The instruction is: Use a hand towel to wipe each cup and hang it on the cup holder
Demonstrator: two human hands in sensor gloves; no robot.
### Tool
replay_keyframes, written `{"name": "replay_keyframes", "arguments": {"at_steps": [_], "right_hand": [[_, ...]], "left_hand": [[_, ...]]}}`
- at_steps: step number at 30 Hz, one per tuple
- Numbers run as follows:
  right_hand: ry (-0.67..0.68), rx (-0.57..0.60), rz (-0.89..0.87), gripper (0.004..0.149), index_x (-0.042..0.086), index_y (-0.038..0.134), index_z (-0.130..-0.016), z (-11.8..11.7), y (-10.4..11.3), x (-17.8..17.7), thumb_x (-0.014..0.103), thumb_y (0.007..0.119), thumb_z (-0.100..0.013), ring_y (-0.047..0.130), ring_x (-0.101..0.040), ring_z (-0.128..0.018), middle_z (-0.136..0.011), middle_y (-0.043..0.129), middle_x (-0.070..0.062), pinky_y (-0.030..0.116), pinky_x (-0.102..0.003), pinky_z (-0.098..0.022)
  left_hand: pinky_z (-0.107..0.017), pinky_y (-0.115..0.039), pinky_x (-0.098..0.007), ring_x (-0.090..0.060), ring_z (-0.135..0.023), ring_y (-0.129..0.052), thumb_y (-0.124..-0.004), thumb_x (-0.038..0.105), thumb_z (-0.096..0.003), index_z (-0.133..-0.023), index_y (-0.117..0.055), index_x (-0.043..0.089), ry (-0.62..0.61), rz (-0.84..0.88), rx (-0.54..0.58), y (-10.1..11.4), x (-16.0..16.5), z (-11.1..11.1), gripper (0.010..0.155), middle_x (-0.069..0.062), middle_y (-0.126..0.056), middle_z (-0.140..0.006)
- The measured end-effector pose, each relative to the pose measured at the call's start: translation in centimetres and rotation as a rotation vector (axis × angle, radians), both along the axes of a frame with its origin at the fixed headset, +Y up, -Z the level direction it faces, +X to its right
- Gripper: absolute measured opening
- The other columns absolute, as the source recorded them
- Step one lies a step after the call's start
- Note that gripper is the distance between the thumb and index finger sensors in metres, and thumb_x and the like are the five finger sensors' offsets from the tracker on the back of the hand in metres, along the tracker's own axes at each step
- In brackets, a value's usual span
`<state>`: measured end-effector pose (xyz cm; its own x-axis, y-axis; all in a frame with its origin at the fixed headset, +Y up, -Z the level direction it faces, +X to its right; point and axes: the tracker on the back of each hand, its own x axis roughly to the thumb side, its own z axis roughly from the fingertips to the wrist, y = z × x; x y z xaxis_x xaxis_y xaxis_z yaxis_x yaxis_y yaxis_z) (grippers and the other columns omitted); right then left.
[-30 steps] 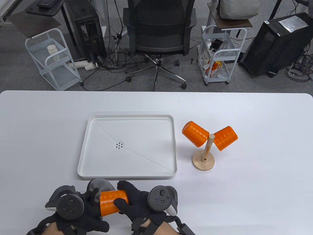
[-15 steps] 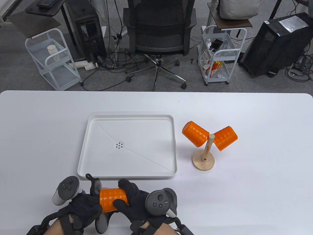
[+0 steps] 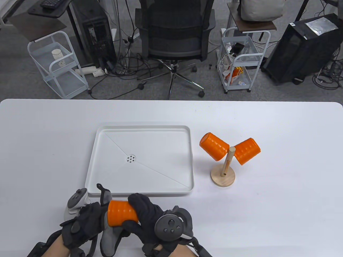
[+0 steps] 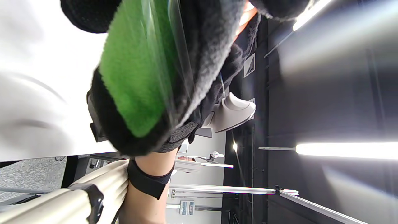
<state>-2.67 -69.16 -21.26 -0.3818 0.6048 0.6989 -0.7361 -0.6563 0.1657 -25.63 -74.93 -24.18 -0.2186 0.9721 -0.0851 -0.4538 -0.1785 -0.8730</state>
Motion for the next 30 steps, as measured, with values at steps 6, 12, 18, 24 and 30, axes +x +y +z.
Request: {"name": "replay_keyframes", "arguments": {"at_steps": [6,12,18,24,30], "right_hand": [[-0.025,0.022,-0.032,0.077,0.009,0.03,-0.103,-0.1,0.5,0.6,0.048,0.07,-0.049,0.09,-0.046,-0.066,-0.101,0.054,-0.029,0.074,-0.063,-0.054],[-0.055,0.019,-0.076,0.077,0.009,0.031,-0.103,-0.5,0.8,1.5,0.048,0.07,-0.049,0.091,-0.046,-0.065,-0.101,0.054,-0.03,0.074,-0.063,-0.053],[-0.071,0.026,-0.083,0.077,0.008,0.031,-0.103,-0.6,0.9,1.8,0.048,0.07,-0.049,0.091,-0.046,-0.065,-0.1,0.054,-0.03,0.074,-0.063,-0.053],[-0.061,0.027,-0.081,0.077,0.008,0.032,-0.103,-0.5,0.9,1.7,0.048,0.069,-0.049,0.091,-0.045,-0.065,-0.1,0.055,-0.03,0.074,-0.062,-0.052],[-0.052,0.022,-0.072,0.076,0.008,0.034,-0.103,-0.4,0.7,1.5,0.049,0.069,-0.049,0.091,-0.044,-0.064,-0.1,0.056,-0.03,0.074,-0.062,-0.052]], "left_hand": [[-0.065,-0.064,-0.068,-0.051,-0.092,-0.078,-0.037,0.084,-0.0382,-0.112,-0.045,0.018,0.039,0.033,0.041,0.9,-0.7,0.0,0.099,-0.007,-0.047,-0.121],[-0.065,-0.063,-0.069,-0.053,-0.093,-0.076,-0.036,0.084,-0.0364,-0.112,-0.044,0.018,0.129,0.04,0.084,1.8,-2.0,-0.3,0.101,-0.008,-0.045,-0.121],[-0.064,-0.064,-0.069,-0.054,-0.09,-0.079,-0.037,0.084,-0.036,-0.112,-0.045,0.02,0.246,-0.019,0.161,2.6,-3.5,-0.6,0.1,-0.008,-0.046,-0.121],[-0.066,-0.063,-0.069,-0.053,-0.093,-0.076,-0.037,0.084,-0.0363,-0.113,-0.042,0.024,0.313,-0.073,0.237,3.2,-4.2,-0.6,0.097,-0.006,-0.039,-0.123],[-0.067,-0.061,-0.069,-0.053,-0.096,-0.073,-0.038,0.082,-0.038,-0.115,-0.035,0.032,0.288,-0.14,0.312,3.2,-3.4,-0.3,0.091,-0.005,-0.03,-0.124]]}}
